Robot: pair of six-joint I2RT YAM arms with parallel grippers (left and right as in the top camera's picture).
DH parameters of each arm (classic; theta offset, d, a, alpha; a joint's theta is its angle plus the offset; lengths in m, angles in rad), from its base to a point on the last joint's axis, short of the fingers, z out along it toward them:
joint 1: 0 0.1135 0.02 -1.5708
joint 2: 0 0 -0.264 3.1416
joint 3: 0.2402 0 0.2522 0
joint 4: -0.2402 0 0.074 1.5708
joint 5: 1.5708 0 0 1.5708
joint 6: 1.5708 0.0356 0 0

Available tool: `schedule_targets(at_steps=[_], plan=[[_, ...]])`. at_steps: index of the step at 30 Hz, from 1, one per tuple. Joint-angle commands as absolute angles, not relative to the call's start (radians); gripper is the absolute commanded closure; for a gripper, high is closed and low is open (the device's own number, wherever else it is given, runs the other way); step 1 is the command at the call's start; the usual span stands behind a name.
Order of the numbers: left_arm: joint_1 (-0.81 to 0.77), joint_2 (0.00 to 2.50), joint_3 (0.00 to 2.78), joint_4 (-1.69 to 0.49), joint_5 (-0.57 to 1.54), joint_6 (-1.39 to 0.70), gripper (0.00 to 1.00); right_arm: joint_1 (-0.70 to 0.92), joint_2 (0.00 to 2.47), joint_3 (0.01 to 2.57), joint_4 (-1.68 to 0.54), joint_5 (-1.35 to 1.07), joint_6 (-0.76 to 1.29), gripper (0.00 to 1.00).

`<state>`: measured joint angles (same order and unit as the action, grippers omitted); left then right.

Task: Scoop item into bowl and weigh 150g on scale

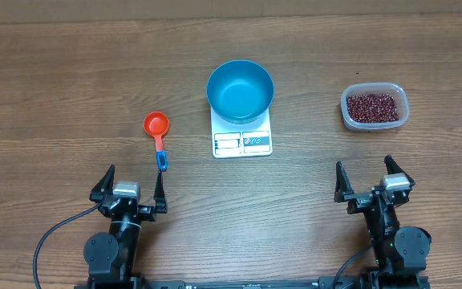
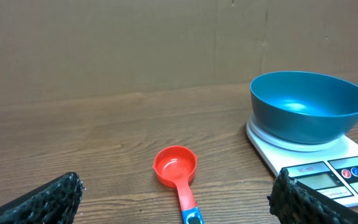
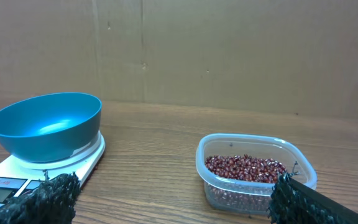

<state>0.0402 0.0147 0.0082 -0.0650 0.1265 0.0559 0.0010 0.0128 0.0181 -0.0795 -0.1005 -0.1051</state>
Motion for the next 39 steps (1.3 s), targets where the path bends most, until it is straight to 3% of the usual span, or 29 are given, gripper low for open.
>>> schedule_targets(at_steps=[1,23,39], plan=[[0.046,0.004,0.005,-0.068,0.123,0.067,0.00,0.006,0.003,0.008,-0.077,-0.101,-0.110,0.00],[0.046,0.004,0.060,-0.079,0.123,0.036,0.00,0.006,0.003,0.008,-0.077,-0.101,-0.110,0.00],[0.046,0.021,0.328,-0.379,0.120,0.038,0.00,0.006,0.003,0.008,-0.077,-0.101,-0.110,0.00]])
